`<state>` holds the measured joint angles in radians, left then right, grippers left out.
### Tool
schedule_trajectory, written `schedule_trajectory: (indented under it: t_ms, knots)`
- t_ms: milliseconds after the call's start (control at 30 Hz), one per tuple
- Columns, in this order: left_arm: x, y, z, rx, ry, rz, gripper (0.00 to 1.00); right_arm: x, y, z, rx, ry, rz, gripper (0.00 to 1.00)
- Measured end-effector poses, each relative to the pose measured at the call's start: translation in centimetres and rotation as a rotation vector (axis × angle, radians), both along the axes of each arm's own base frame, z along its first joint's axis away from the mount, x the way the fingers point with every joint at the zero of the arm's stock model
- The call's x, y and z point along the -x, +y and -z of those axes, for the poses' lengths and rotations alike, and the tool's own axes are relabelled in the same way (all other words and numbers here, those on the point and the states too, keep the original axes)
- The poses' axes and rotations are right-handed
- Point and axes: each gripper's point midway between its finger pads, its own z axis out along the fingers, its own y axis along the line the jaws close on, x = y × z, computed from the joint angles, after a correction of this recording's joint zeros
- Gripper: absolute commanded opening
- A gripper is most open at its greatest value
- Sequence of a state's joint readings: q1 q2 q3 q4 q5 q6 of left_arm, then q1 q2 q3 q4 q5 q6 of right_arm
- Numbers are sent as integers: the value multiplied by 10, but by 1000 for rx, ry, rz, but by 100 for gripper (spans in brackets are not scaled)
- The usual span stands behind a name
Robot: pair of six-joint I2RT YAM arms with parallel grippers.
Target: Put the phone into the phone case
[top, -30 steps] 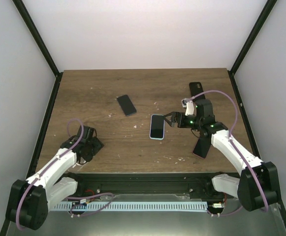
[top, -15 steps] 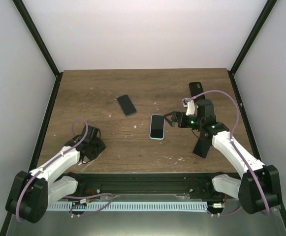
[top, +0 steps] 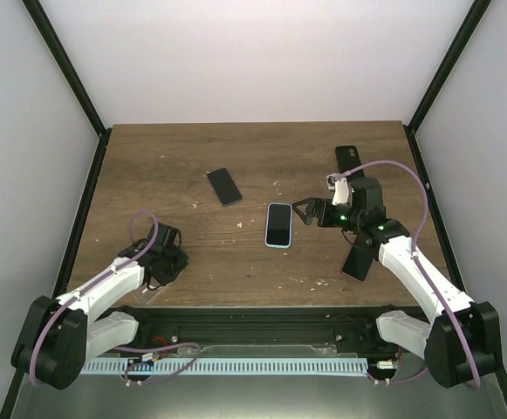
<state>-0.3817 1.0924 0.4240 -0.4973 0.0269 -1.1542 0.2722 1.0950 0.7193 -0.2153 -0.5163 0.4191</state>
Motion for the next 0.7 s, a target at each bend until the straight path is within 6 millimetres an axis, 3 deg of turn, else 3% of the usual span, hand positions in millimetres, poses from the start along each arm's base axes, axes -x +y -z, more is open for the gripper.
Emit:
schedule_trajectory:
  t_ms: [233,500,700]
  knots:
    - [2,-2,0,21,12,-50,0,2,-2,-5,2,-14,8,98]
    - [-2,-15,-14,125,5,-143,0,3,-3,-4,4,-10,10,98]
    - [-37,-41,-38,238,-40,-227,0,7,-1,-8,-11,-9,1,97]
